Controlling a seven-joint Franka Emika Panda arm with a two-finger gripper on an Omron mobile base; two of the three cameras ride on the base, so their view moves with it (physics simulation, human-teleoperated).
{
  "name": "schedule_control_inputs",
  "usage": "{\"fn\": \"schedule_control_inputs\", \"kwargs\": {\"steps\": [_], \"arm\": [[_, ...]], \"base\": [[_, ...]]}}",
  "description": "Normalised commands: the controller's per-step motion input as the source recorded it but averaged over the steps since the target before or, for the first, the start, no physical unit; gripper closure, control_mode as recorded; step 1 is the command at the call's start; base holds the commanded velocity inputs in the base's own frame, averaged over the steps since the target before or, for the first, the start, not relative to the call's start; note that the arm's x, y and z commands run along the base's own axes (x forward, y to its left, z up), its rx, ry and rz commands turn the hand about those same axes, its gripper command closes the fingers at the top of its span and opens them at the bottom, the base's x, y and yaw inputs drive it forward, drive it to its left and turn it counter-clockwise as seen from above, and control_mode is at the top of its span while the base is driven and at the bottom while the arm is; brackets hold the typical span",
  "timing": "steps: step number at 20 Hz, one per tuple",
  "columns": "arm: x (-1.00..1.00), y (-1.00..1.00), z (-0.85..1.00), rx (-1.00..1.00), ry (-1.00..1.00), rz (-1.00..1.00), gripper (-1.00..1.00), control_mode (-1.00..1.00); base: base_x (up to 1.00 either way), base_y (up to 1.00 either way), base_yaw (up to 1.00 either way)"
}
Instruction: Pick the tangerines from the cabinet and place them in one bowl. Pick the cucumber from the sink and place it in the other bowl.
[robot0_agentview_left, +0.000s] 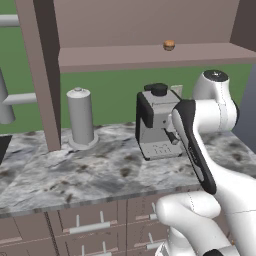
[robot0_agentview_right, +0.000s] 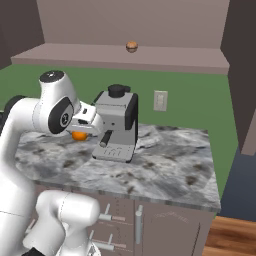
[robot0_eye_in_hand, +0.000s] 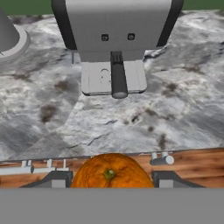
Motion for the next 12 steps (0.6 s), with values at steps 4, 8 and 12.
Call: {"fn": "schedule_control_inputs", "kwargs": {"steps": [4,8,12], "arm": [[0.0,0.0,0.0,0.0,0.0,0.0,1.0,1.0],[0.0,0.0,0.0,0.0,0.0,0.0,1.0,1.0],[0.0,0.0,0.0,0.0,0.0,0.0,1.0,1.0]], "base": [[-0.21,0.06,0.0],[-0.79,0.35,0.01],[-0.88,0.37,0.02]]}}
